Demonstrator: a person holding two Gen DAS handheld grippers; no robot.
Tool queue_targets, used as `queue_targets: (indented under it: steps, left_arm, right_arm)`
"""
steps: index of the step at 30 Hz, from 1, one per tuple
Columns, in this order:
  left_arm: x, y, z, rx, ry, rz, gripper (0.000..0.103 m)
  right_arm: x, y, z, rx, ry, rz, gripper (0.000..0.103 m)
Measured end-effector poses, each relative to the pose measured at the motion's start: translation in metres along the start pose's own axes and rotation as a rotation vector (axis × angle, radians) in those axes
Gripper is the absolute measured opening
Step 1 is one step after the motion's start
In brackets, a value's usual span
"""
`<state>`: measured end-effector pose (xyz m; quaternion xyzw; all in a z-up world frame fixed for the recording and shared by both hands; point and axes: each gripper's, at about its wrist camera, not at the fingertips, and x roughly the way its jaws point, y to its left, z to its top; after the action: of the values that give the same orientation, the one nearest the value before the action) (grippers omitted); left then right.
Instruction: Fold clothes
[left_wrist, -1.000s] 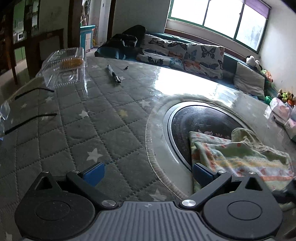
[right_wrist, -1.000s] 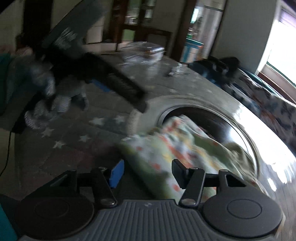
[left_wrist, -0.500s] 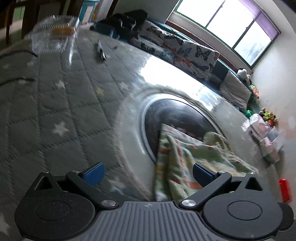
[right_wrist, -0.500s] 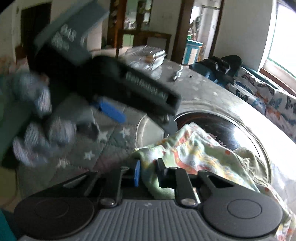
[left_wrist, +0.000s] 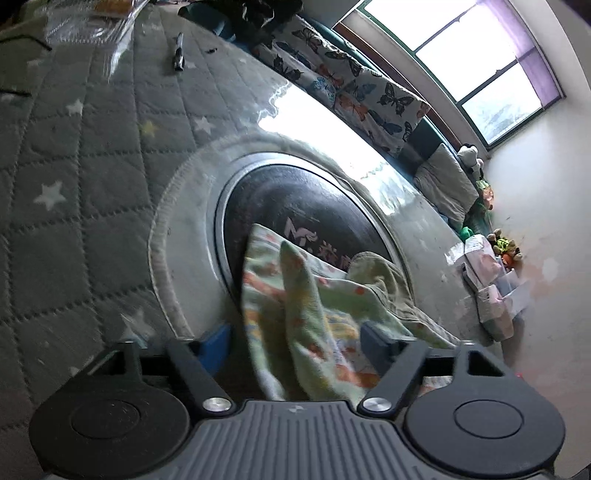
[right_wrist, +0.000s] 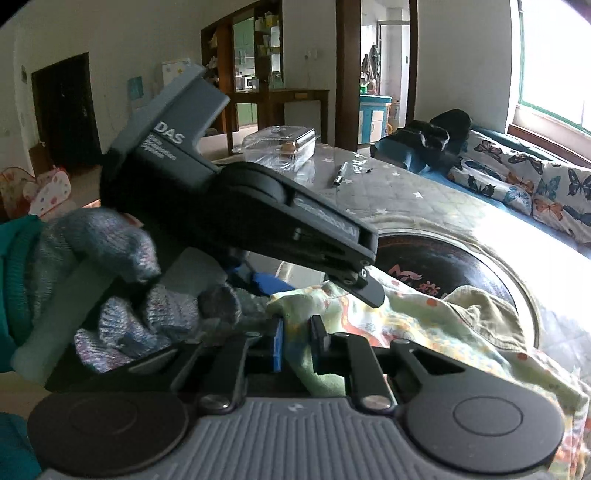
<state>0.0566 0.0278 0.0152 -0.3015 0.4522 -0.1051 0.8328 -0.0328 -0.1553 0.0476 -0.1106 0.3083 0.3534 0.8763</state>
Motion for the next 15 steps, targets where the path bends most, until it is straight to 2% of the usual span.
queue_targets:
  steps: [2, 4, 5, 8, 10, 12, 13, 14, 15]
  left_arm:
    - [0.003, 0.003, -0.001, -0.023, 0.015, -0.01, 0.037]
    - [0.006, 0.006, -0.003, -0.029, 0.033, -0.02, 0.024]
    - [0.006, 0.006, -0.004, -0.024, 0.032, -0.018, 0.021]
    - [0.006, 0.008, -0.004, -0.014, 0.031, -0.015, 0.016]
    - [0.006, 0.009, -0.003, -0.014, 0.034, -0.017, 0.015]
    - [0.005, 0.008, -0.003, -0.01, 0.032, -0.015, 0.015]
    - [0.005, 0.008, -0.003, -0.004, 0.03, -0.013, 0.015]
    - [0.005, 0.008, -0.004, 0.0, 0.028, -0.011, 0.015]
    - [0.005, 0.007, -0.005, 0.003, 0.027, -0.01, 0.015]
  right_arm:
    - [-0.001, -0.001, -0.002, 0.001, 0.001, 0.005, 0.013]
    - [-0.002, -0.004, -0.003, 0.012, 0.001, 0.007, 0.014]
    - [-0.003, -0.005, -0.004, 0.018, 0.0, 0.008, 0.016]
    - [-0.007, -0.01, -0.006, 0.039, -0.004, 0.006, 0.027]
    - [-0.013, -0.017, -0.009, 0.066, -0.009, -0.015, 0.028]
    - [-0.019, -0.029, -0.012, 0.101, -0.007, -0.056, 0.03]
    - [-0.022, -0.036, -0.013, 0.119, -0.005, -0.08, 0.034]
    - [-0.024, -0.042, -0.015, 0.135, -0.004, -0.102, 0.043]
    - [-0.027, -0.049, -0.019, 0.152, -0.001, -0.134, 0.044]
